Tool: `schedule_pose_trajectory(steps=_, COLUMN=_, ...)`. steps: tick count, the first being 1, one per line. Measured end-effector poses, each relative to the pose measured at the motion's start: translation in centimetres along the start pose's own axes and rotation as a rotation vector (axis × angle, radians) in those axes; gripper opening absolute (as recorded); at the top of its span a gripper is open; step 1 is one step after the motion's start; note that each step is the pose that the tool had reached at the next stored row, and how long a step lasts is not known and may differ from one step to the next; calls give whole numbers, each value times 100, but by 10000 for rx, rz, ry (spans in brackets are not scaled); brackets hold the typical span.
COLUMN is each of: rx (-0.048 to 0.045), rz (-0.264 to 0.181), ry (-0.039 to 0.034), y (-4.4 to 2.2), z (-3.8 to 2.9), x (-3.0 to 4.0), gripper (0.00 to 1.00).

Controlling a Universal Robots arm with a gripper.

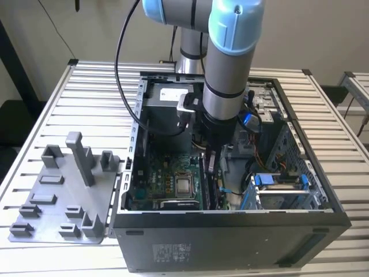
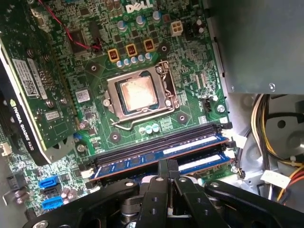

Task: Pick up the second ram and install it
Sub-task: 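Press down the second ram until it locks into place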

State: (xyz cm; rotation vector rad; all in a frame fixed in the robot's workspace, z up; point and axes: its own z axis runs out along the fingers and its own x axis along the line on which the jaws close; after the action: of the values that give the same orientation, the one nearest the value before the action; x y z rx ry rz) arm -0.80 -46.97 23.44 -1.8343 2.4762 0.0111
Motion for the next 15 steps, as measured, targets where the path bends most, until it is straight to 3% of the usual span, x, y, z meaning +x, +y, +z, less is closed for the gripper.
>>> schedule_pose_trajectory(steps=3, rx=-10, rz=-241, ry=4, y=18, z=10, x=2, gripper=11)
schedule_pose_trajectory(steps=15, rx=-94, rz=-1888, ry=-46, y=29, z=41, x=3, gripper=11)
